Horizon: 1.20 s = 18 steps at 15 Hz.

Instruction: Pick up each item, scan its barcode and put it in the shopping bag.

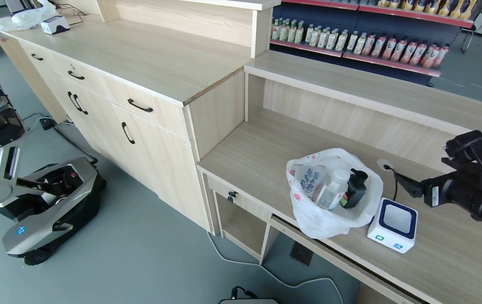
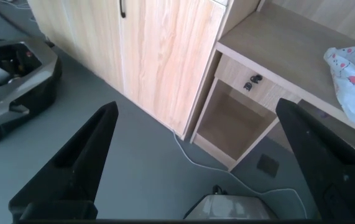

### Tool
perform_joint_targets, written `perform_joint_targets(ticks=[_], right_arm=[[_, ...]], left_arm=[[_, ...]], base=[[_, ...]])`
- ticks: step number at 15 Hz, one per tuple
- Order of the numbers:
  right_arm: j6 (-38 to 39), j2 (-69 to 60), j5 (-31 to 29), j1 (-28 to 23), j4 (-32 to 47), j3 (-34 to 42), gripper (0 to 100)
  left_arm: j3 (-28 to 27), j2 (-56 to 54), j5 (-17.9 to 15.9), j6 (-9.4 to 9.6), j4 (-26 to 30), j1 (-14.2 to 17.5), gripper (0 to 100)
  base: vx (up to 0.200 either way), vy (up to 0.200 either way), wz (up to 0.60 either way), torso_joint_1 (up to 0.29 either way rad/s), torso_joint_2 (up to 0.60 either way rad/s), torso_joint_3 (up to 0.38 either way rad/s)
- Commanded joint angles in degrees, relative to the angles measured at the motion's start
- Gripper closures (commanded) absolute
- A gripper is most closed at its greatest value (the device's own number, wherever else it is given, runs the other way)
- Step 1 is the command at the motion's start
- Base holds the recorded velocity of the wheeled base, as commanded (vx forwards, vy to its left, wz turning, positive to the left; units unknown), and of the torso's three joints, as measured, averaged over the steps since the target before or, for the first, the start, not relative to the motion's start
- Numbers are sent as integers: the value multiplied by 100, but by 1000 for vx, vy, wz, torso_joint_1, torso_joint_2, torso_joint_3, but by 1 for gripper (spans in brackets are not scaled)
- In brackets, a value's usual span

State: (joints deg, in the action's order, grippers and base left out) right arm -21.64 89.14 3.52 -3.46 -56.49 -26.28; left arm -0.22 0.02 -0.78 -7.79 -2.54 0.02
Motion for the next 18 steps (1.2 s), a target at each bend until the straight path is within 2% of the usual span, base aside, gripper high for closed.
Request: perform_joint_targets(ticks=[1, 6, 9, 14, 16, 18], right_arm=[[-7, -758, 61, -498, 42, -96, 0], [11, -1355, -10, -902, 648, -140, 0], [116, -1716, -150, -1086, 973, 97, 0], [714, -2410, -616, -1104, 973, 1345, 0], [1223, -2876, -616, -1095, 1000, 1802, 0], [1417, -3456, -546, -1034, 1052, 2435, 0]], left_arm=[[4, -2, -1, -3, -1, 6, 0], [-4, -2, -1, -3, -1, 6, 0], [-4, -2, -1, -3, -1, 6, 0], [-4, -2, -1, -3, -1, 6, 0], [4, -2, -1, -3, -1, 6, 0], [-4, -2, -1, -3, -1, 6, 0]], base=[[0, 0, -600, 12, 2, 2], [0, 0, -600, 2, 1, 3], [0, 0, -600, 2, 2, -1], [0, 0, -600, 3, 0, 3], [0, 0, 0, 0, 0, 0], [0, 0, 0, 0, 0, 0]])
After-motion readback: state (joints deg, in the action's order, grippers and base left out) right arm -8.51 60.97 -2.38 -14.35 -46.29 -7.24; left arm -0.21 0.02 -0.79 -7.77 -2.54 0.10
